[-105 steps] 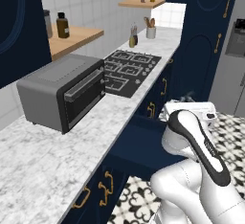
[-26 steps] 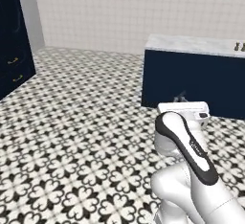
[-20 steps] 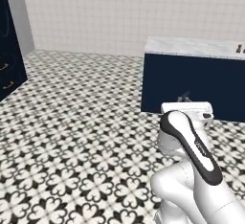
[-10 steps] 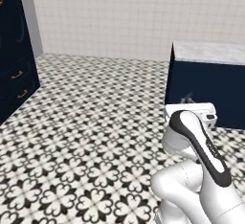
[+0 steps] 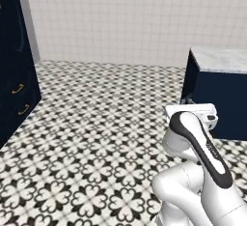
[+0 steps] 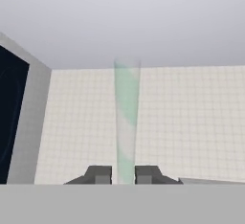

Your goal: Take a straw from the drawer in front and place it inside the glass cup on the dining counter.

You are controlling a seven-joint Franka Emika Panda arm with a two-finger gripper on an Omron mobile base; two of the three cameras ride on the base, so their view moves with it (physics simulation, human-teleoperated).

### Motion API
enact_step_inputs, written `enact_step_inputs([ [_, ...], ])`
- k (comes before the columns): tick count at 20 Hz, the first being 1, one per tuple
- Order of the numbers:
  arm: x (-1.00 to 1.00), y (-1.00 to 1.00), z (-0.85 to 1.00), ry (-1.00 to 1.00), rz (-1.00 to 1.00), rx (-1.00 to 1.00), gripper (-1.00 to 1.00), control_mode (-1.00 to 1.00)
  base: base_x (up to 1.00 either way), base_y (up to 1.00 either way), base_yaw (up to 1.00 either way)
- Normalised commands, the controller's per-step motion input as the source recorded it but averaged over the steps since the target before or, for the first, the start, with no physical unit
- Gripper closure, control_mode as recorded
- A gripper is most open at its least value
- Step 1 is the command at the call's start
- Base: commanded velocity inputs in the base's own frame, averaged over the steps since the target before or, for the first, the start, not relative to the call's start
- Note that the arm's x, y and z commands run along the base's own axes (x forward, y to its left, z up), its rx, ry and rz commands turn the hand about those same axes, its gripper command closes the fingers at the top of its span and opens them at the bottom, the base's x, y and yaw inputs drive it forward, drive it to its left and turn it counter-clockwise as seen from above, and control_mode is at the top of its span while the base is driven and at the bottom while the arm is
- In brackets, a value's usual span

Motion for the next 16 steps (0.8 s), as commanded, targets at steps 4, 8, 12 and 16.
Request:
enact_step_inputs([
  [4,0.0,0.0,0.0,0.0,0.0,0.0,1.0,1.0,1.0,0.38,-0.33],
  [8,0.0,0.0,0.0,0.0,0.0,0.0,1.0,1.0,1.0,0.36,-0.39],
  [12,0.0,0.0,0.0,0.0,0.0,0.0,1.0,1.0,1.0,0.51,-0.36],
  [16,0.0,0.0,0.0,0.0,0.0,0.0,1.0,1.0,1.0,0.51,-0.36],
])
